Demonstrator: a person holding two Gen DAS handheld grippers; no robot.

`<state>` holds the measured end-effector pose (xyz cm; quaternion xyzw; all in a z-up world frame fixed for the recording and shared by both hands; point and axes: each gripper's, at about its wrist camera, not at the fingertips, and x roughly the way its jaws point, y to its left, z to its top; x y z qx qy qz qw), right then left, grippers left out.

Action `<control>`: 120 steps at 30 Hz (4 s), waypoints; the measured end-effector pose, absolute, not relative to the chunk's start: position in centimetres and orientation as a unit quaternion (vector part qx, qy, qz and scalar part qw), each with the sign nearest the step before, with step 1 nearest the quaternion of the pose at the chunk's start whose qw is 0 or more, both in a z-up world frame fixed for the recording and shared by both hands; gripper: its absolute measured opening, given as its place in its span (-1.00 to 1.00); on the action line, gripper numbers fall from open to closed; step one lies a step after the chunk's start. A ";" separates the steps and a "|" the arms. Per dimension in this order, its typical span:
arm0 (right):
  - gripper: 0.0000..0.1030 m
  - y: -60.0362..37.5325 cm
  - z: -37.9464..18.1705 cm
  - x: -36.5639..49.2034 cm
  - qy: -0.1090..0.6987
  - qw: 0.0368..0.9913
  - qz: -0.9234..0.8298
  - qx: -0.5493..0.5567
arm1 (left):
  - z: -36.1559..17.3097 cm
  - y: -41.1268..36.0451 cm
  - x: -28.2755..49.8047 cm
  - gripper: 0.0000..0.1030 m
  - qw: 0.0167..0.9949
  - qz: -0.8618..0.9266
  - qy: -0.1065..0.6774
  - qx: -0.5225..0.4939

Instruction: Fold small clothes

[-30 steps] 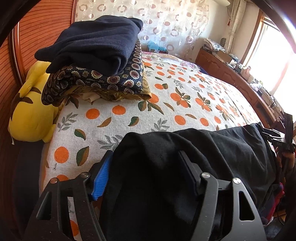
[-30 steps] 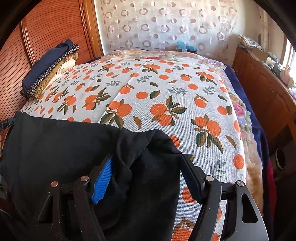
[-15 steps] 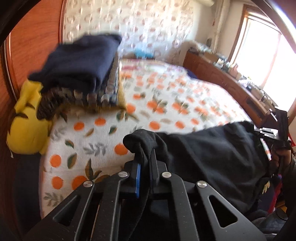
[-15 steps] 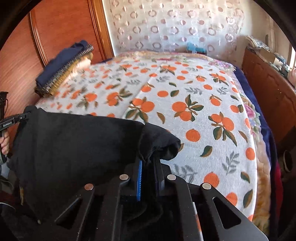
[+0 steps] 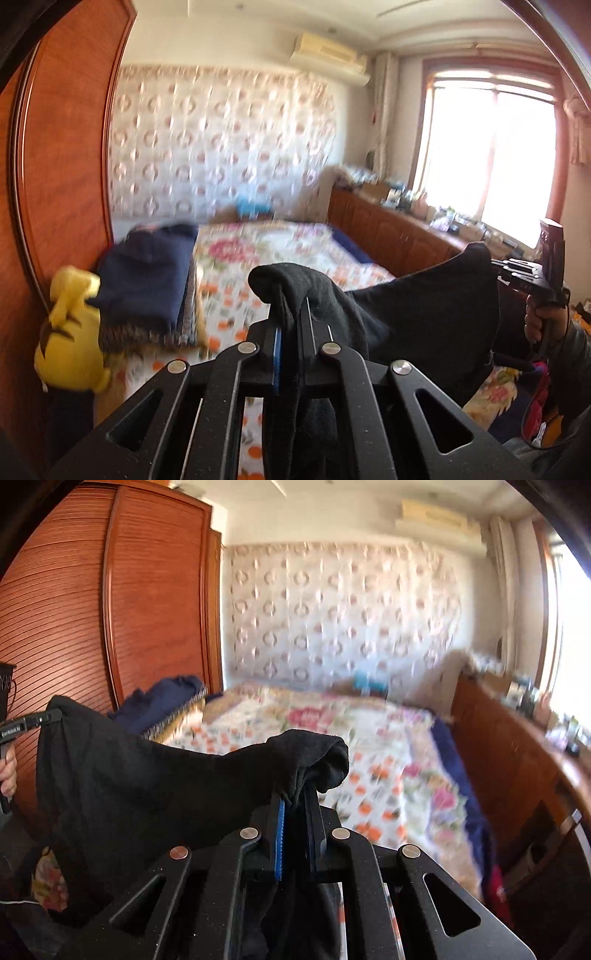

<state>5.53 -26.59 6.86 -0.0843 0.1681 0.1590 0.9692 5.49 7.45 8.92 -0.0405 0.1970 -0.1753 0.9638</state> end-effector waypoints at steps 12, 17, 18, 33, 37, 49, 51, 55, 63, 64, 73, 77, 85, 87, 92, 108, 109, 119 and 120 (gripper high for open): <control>-0.83 -26.6 12.1 10.3 0.123 0.975 0.087 -0.162 | 12.3 4.9 15.8 -0.86 0.978 -0.133 0.162 0.009; -0.83 -26.0 8.5 19.1 0.178 0.968 0.069 -0.165 | 7.9 3.7 24.5 -0.86 0.970 -0.111 0.214 0.017; -0.83 -26.1 7.5 20.5 0.189 0.966 0.071 -0.162 | 7.2 3.4 25.6 -0.86 0.968 -0.110 0.224 0.017; -0.83 -26.6 -2.3 34.9 0.319 0.936 0.070 -0.135 | -0.8 0.4 31.1 -0.85 0.940 -0.100 0.324 0.026; -0.81 -27.7 -1.0 36.4 0.327 0.933 0.077 -0.126 | 0.0 -0.2 30.5 -0.07 0.941 -0.109 0.318 0.041; -0.05 -28.9 0.1 30.0 0.292 0.947 0.099 -0.088 | 0.3 -1.3 24.0 0.43 0.932 -0.168 0.319 0.034; -0.05 -28.8 0.1 28.0 0.289 0.948 0.099 -0.091 | -0.5 -1.3 23.1 0.43 0.929 -0.169 0.327 0.032; -0.05 -29.0 -0.7 24.0 0.294 0.946 0.113 -0.071 | -2.5 -1.2 21.2 0.43 0.923 -0.170 0.343 0.029; -0.05 -29.6 -4.5 18.6 0.324 0.937 0.117 -0.046 | -6.3 0.0 18.0 0.43 0.915 -0.160 0.372 0.000; -0.05 -29.9 -5.2 17.8 0.328 0.936 0.121 -0.037 | -6.6 0.1 17.7 0.43 0.914 -0.160 0.373 -0.004; -0.05 -30.9 -5.8 17.5 0.328 0.936 0.124 -0.015 | -8.0 0.5 17.6 0.43 0.905 -0.158 0.395 -0.023; -0.05 -30.9 -5.2 18.7 0.321 0.939 0.119 -0.012 | -7.8 -0.3 17.8 0.43 0.897 -0.174 0.404 -0.034; -0.05 -30.7 -6.6 21.4 0.363 0.925 0.108 -0.004 | -8.6 -3.1 18.2 0.11 0.880 -0.196 0.431 -0.037; -0.05 -30.3 -6.5 21.8 0.364 0.925 0.110 -0.005 | -8.9 -4.0 18.2 0.11 0.878 -0.202 0.433 -0.029; -0.60 -30.1 -6.1 21.8 0.354 0.928 0.115 -0.011 | -9.3 -5.5 18.3 -0.52 0.881 -0.189 0.434 0.005; -0.84 -29.4 -3.2 15.3 0.286 0.948 0.136 -0.042 | -2.8 -3.2 9.3 -0.87 0.907 -0.231 0.350 -0.036; -0.84 -29.4 -3.1 14.8 0.284 0.948 0.134 -0.049 | -2.7 -3.2 8.8 -0.87 0.907 -0.234 0.348 -0.037; -0.35 -28.7 -5.4 14.7 0.318 0.940 0.107 -0.070 | -4.9 -3.8 8.2 -0.87 0.897 -0.235 0.371 -0.045; -0.23 -28.7 -5.5 14.3 0.316 0.940 0.105 -0.069 | -5.1 -3.8 8.2 -0.87 0.897 -0.234 0.373 -0.046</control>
